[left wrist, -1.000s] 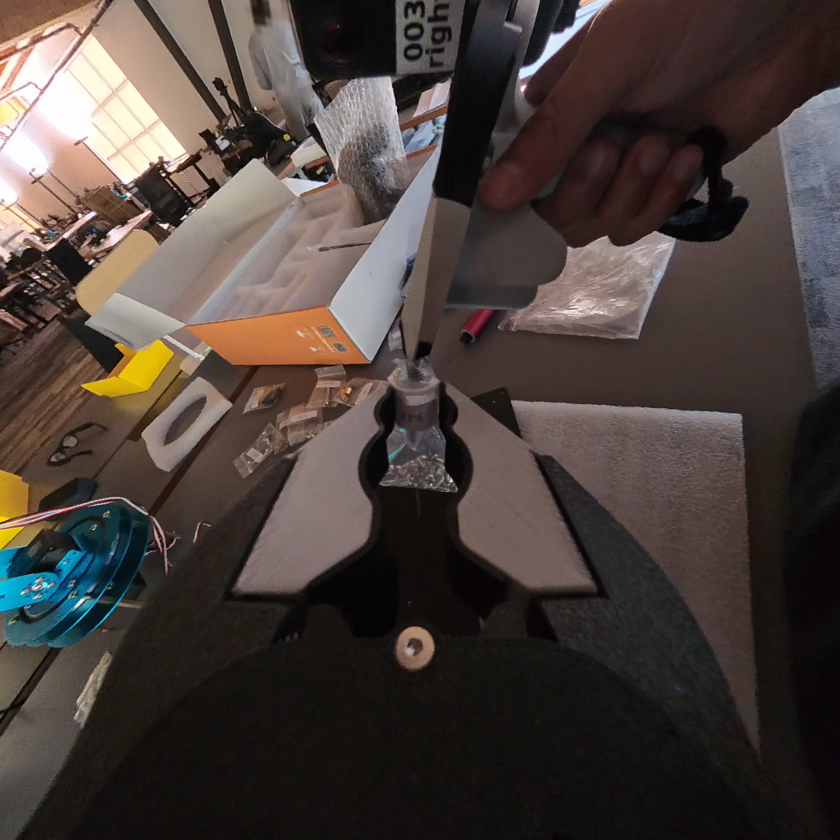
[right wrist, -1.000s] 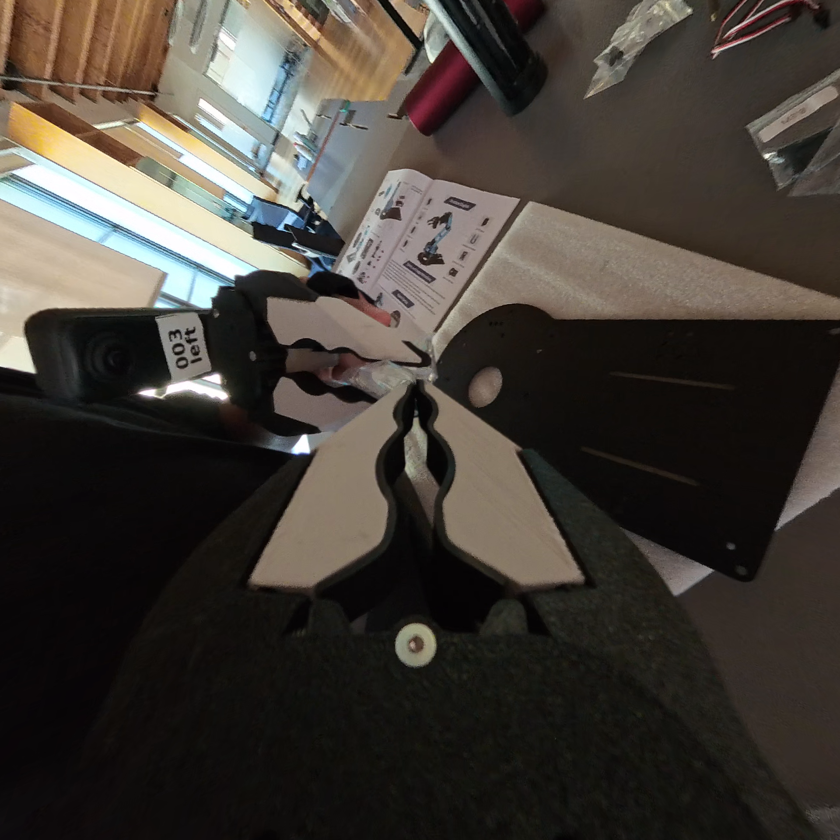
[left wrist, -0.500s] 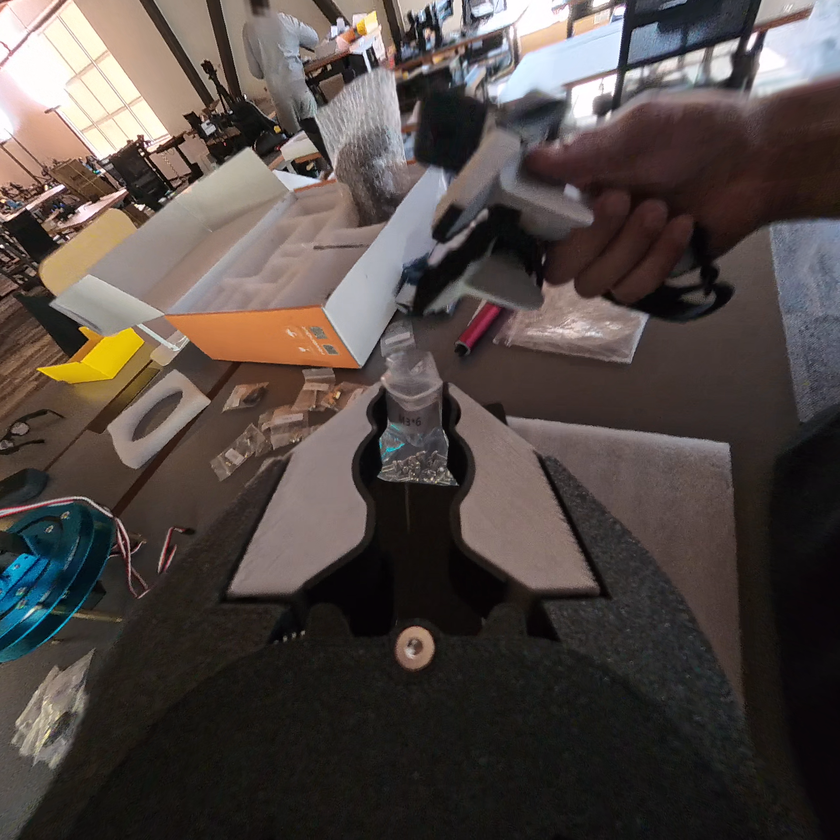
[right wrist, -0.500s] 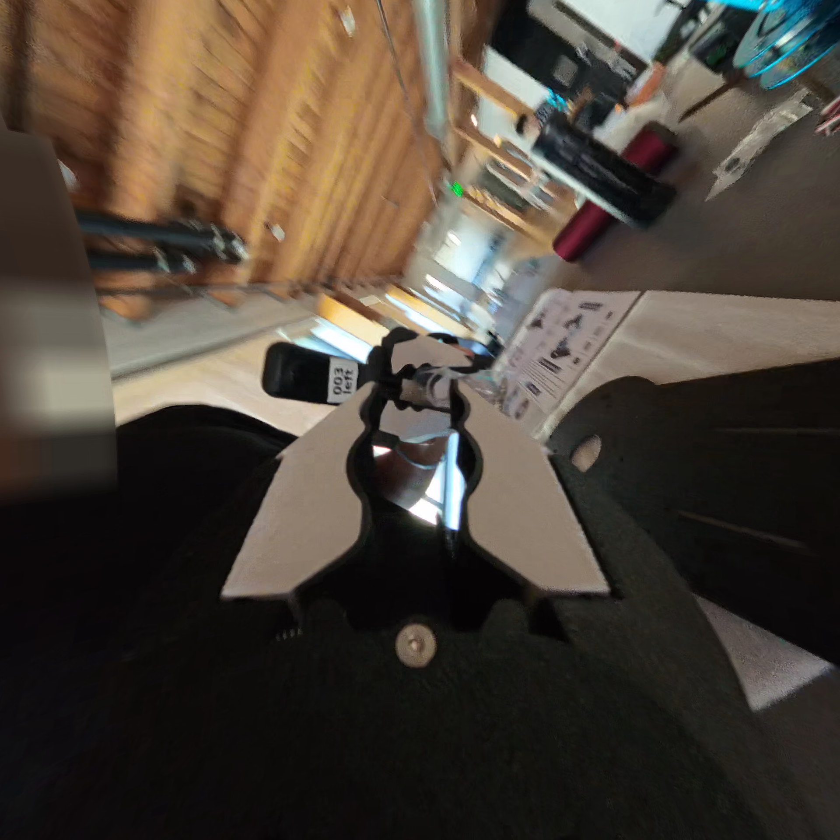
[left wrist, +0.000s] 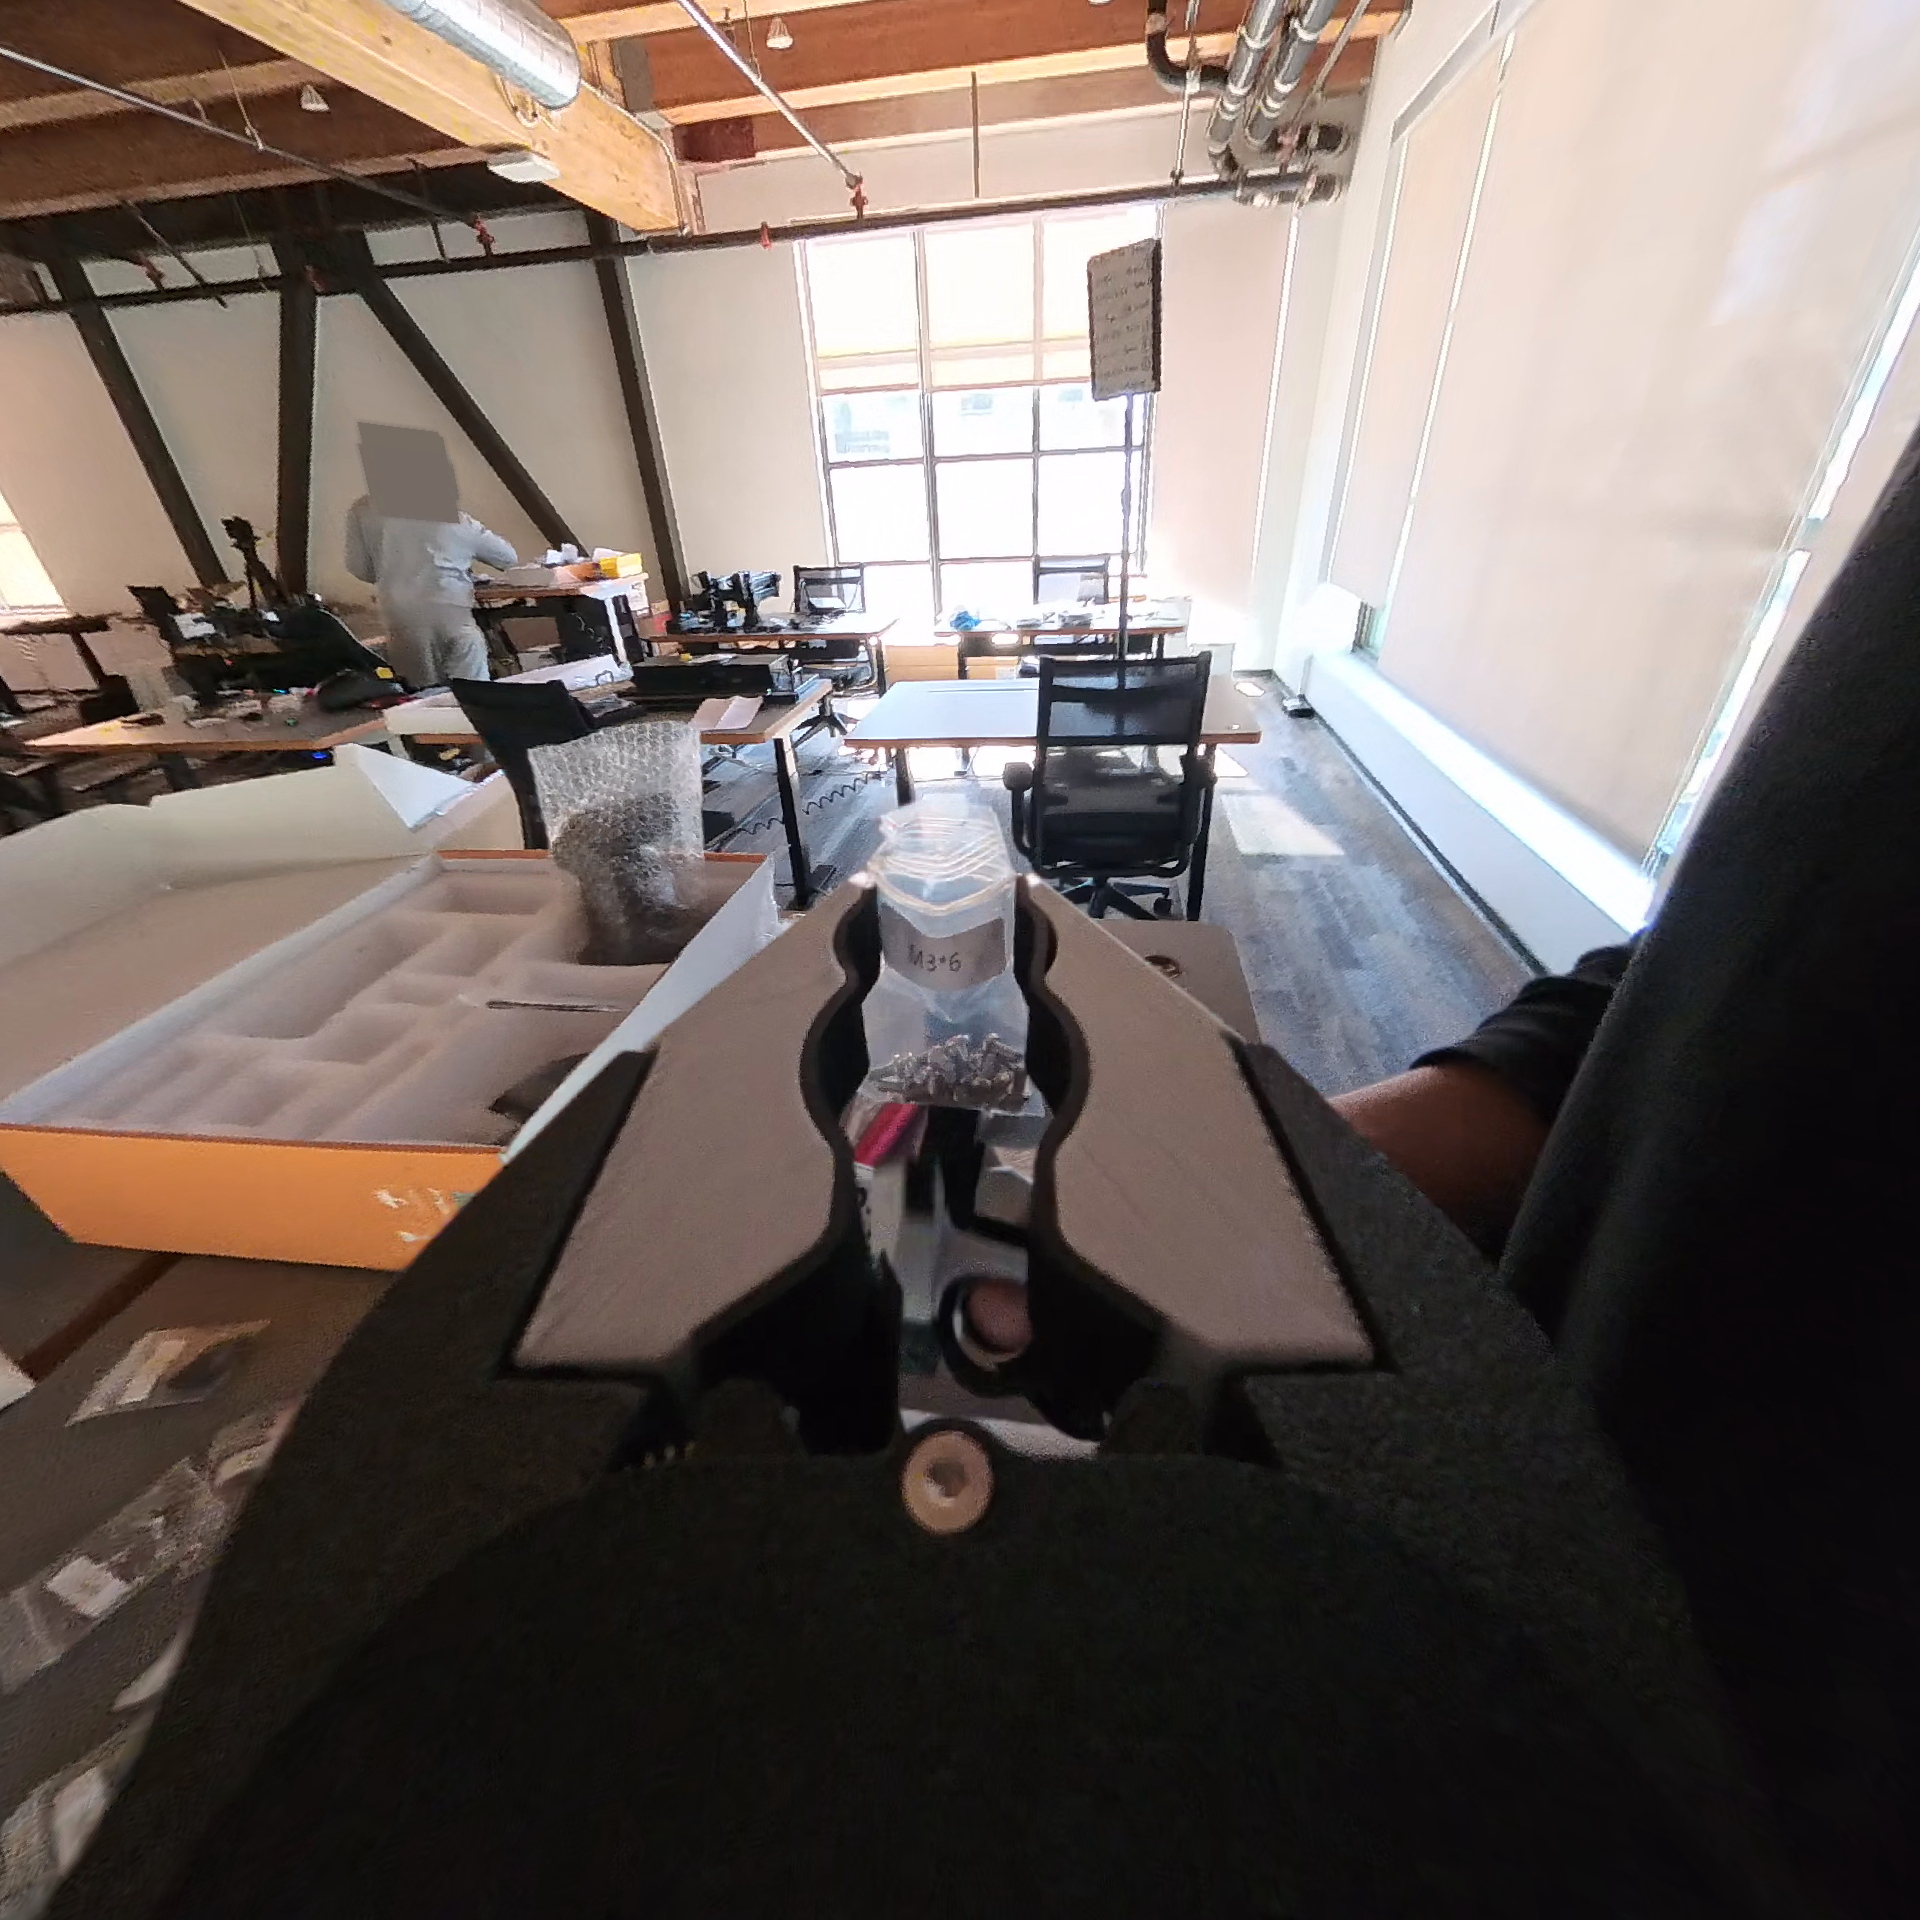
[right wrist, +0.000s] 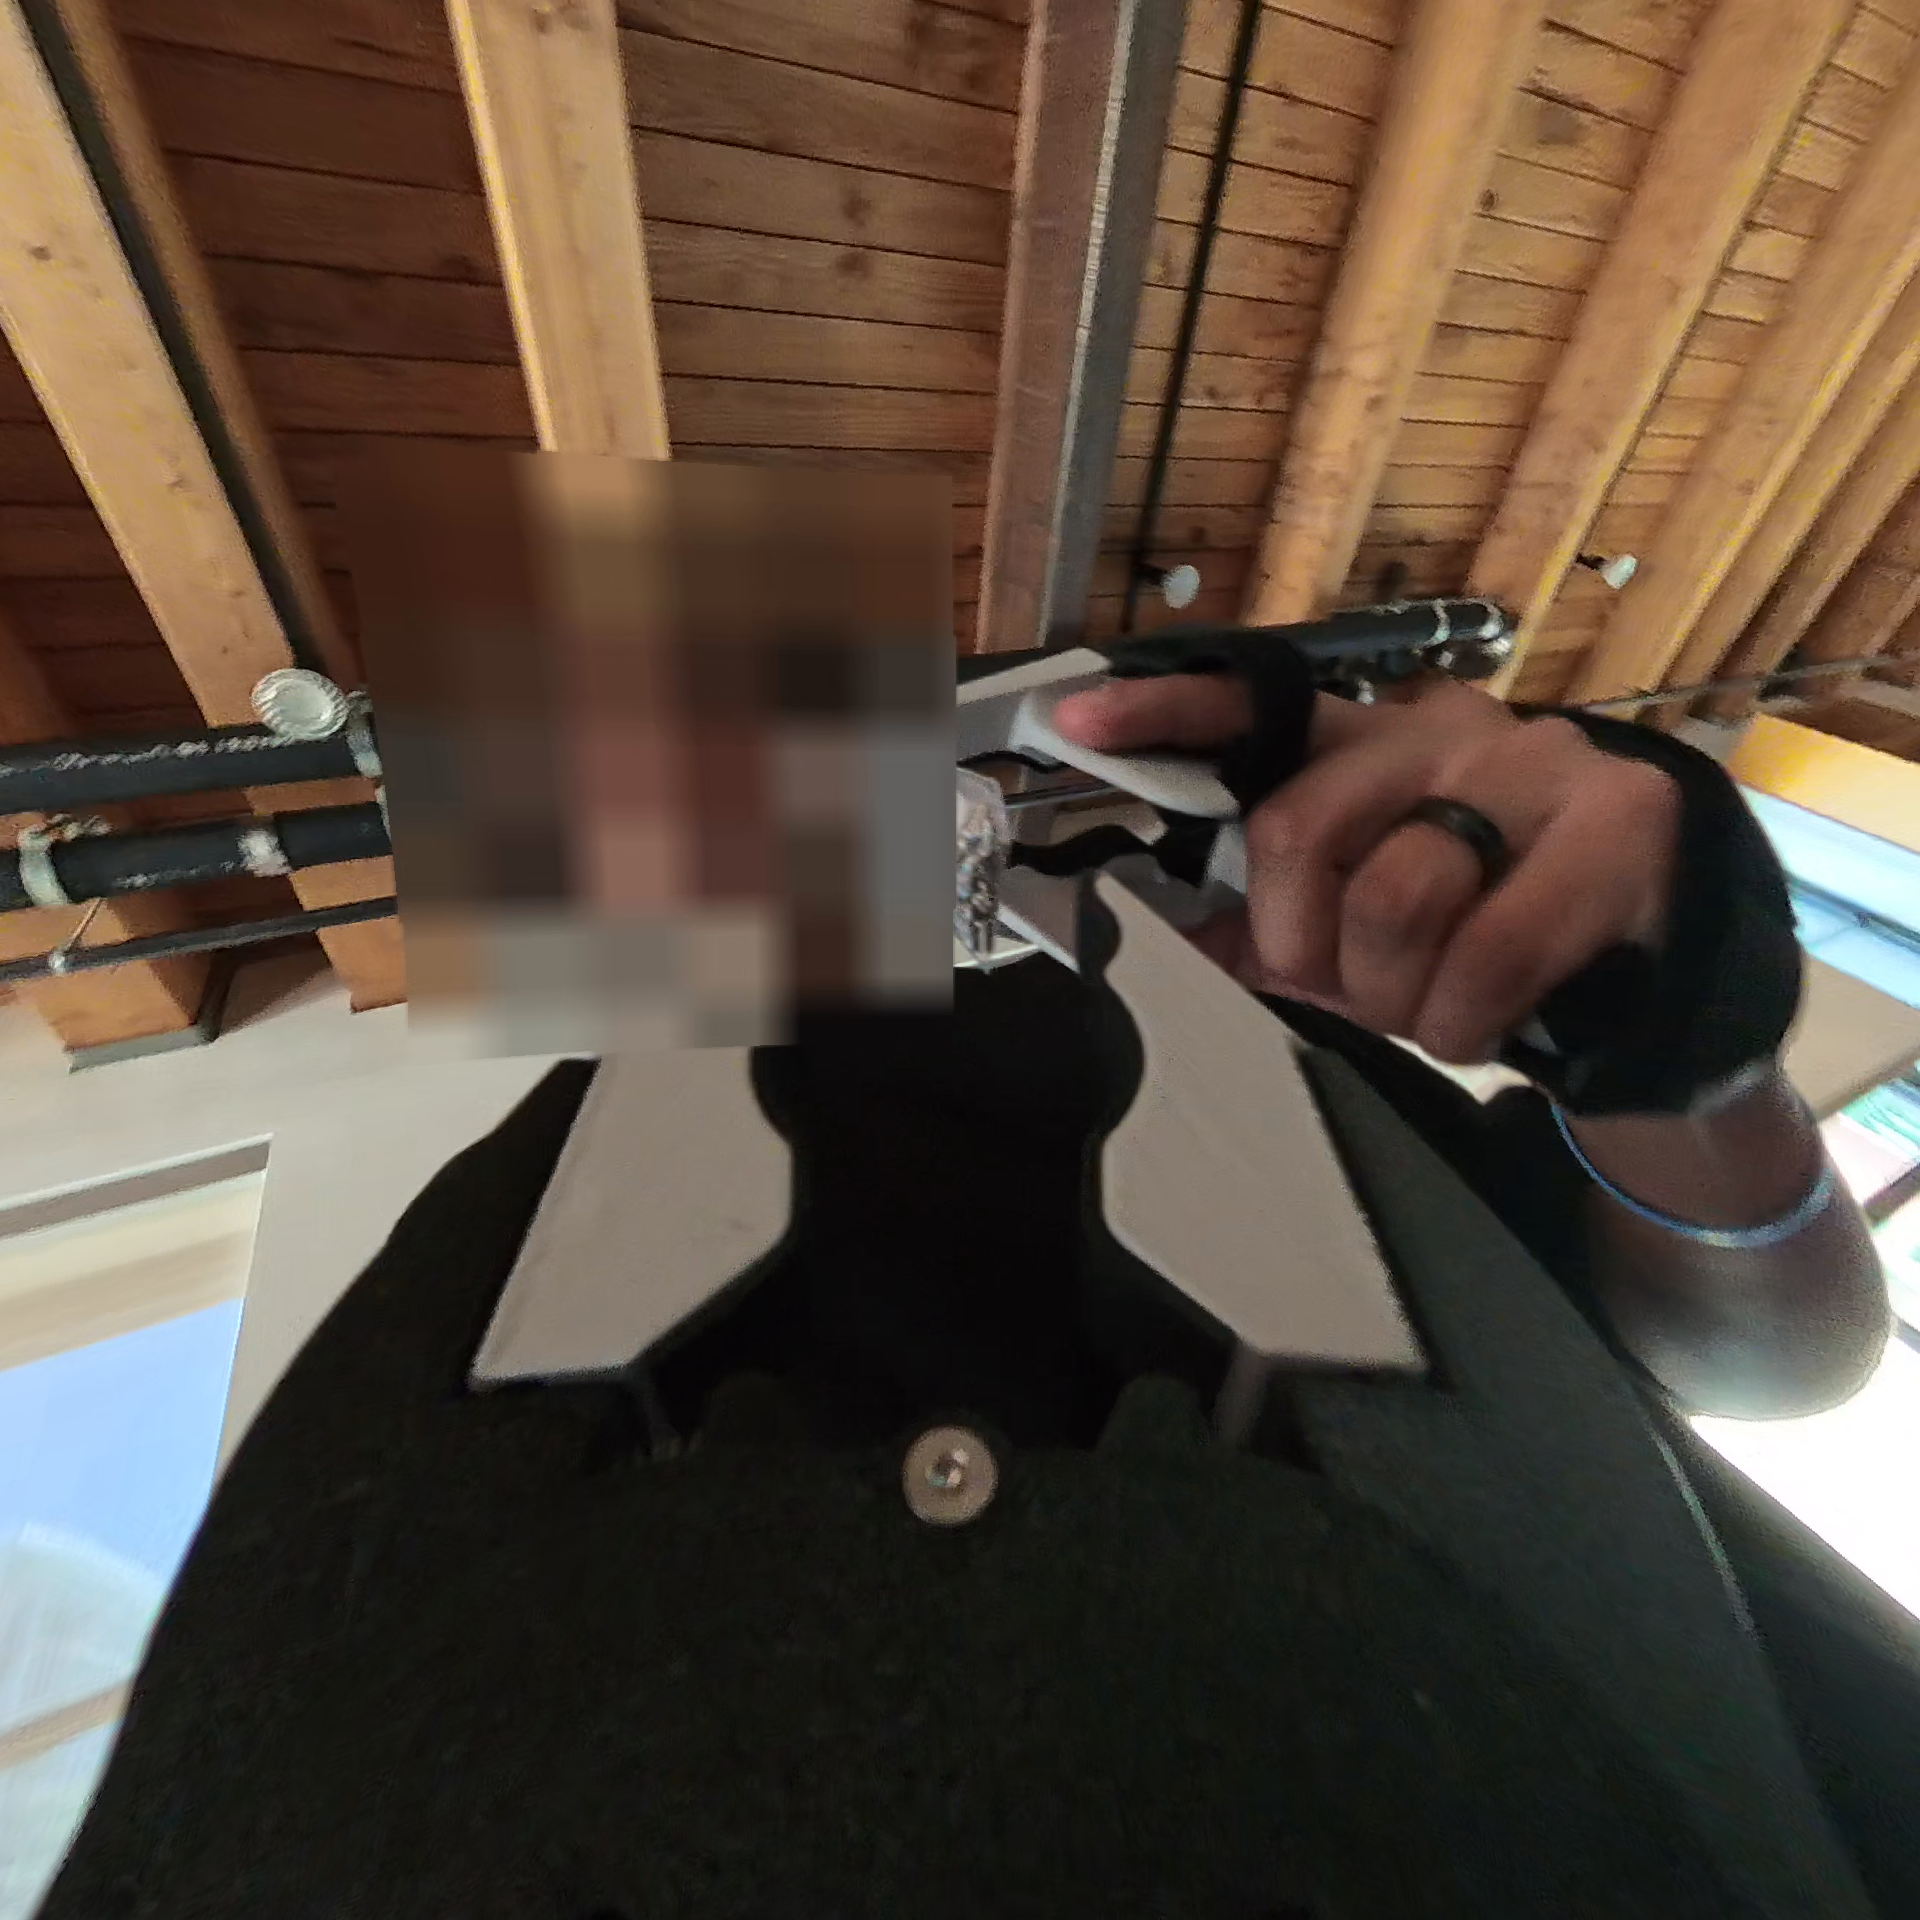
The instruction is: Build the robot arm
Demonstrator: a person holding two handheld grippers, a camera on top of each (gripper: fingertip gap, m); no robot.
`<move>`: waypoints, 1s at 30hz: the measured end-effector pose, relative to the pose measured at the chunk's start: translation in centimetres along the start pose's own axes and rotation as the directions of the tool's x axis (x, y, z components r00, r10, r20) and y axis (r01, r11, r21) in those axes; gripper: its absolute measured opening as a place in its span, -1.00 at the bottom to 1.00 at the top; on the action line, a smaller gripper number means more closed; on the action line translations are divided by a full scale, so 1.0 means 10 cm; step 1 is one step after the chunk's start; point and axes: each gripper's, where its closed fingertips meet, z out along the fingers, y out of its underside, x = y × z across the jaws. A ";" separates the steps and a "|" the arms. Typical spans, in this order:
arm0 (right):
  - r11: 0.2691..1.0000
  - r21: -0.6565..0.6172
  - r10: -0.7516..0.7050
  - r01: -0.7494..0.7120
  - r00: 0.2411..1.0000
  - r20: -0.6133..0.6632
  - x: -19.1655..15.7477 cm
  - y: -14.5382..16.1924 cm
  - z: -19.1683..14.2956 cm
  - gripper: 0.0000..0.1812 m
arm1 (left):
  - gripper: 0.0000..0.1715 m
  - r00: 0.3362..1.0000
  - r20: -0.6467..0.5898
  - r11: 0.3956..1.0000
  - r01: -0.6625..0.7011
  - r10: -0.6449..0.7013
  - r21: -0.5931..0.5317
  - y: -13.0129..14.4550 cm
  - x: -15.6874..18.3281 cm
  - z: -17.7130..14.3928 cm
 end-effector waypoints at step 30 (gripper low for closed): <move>0.783 0.078 -0.454 0.618 0.652 -0.607 -0.66 0.02 -0.97 -1.00 | -0.59 0.978 -0.163 0.978 0.101 -0.131 -0.180 0.82 0.19 0.77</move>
